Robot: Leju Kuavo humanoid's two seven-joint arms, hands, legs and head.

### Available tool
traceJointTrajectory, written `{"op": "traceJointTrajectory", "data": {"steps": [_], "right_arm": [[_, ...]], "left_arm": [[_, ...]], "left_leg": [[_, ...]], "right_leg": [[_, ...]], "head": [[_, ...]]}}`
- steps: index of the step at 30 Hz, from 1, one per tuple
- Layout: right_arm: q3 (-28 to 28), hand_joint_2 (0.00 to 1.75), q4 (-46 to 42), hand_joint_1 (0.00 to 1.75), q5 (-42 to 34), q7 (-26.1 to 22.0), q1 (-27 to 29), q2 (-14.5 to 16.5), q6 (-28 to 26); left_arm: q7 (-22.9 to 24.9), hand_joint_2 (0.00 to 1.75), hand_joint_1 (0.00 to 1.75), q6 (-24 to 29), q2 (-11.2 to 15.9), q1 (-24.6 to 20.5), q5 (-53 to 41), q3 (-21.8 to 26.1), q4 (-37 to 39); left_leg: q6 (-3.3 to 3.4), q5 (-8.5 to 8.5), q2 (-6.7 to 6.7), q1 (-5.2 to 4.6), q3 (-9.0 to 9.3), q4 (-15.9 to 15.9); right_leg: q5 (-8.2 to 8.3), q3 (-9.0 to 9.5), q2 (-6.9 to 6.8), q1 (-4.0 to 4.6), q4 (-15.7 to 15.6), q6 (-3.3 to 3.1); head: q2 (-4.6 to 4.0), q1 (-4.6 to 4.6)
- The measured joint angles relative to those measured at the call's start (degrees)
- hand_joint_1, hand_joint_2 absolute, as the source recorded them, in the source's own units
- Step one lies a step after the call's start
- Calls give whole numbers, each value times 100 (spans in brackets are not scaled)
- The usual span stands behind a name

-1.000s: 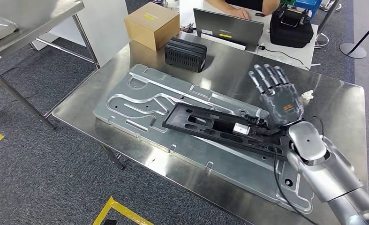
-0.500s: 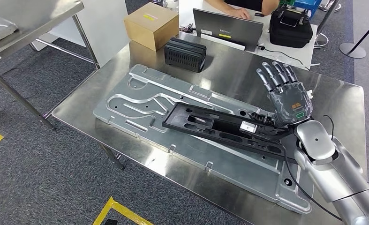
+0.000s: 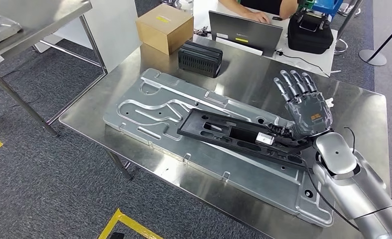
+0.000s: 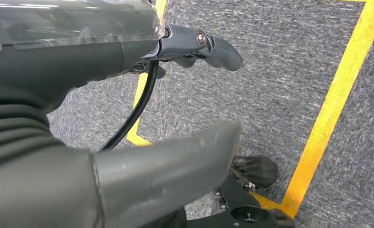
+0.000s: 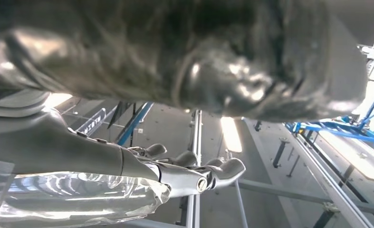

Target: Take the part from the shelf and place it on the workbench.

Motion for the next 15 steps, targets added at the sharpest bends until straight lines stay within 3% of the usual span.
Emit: {"op": "traceJointTrajectory", "data": {"steps": [1,2,3,5,7,9,11,13,15], "right_arm": [[0,0,2,0,-2,-1,21,-1,0],[0,0,2,0,-3,-2,37,-1,0],[0,0,2,0,-4,-2,44,-1,0],[0,0,1,0,-7,-1,38,-1,0],[-1,0,-2,0,-11,-2,32,-3,0],[-2,0,-6,0,-14,-2,27,-7,0],[-2,0,-7,0,-15,-2,23,-9,0],[-2,0,-8,0,-15,-2,20,-8,1],[-2,0,-8,0,-15,-2,23,-8,3]], "left_arm": [[0,0,0,-1,0,5,0,1,0],[0,0,0,-2,0,10,0,3,0],[0,0,0,-4,0,11,0,4,0],[0,0,0,-5,1,10,0,7,0],[-2,0,0,-6,1,1,0,9,0],[-4,0,0,-6,0,-4,0,12,0],[-5,0,0,-7,1,1,0,14,0],[-11,0,0,-8,2,1,-1,14,0],[-19,0,0,-8,2,-1,-2,15,0]], "left_leg": [[-7,1,4,4,-10,18],[-18,-7,5,11,-21,38],[-35,-19,4,21,-33,65],[-91,-58,-1,42,-53,127],[-157,-84,-11,45,-81,179],[-223,-75,-21,40,-106,195],[-289,-129,-25,45,-137,245],[-334,-449,-10,55,-291,615],[-359,-911,8,63,-573,1354]], "right_leg": [[-85,-112,-8,-28,270,26],[-61,-133,-16,-55,347,49],[67,-42,-24,-80,203,71],[378,370,-30,-117,-516,98],[503,647,-14,-94,-1007,64],[505,657,3,-53,-1062,-8],[534,636,-10,-76,-1105,-93],[594,595,-33,-94,-1143,-188],[653,514,-51,-70,-1143,-241]], "head": [[0,1],[0,0],[0,1],[0,2],[0,3],[0,4],[0,3],[0,-3],[0,-8]]}}
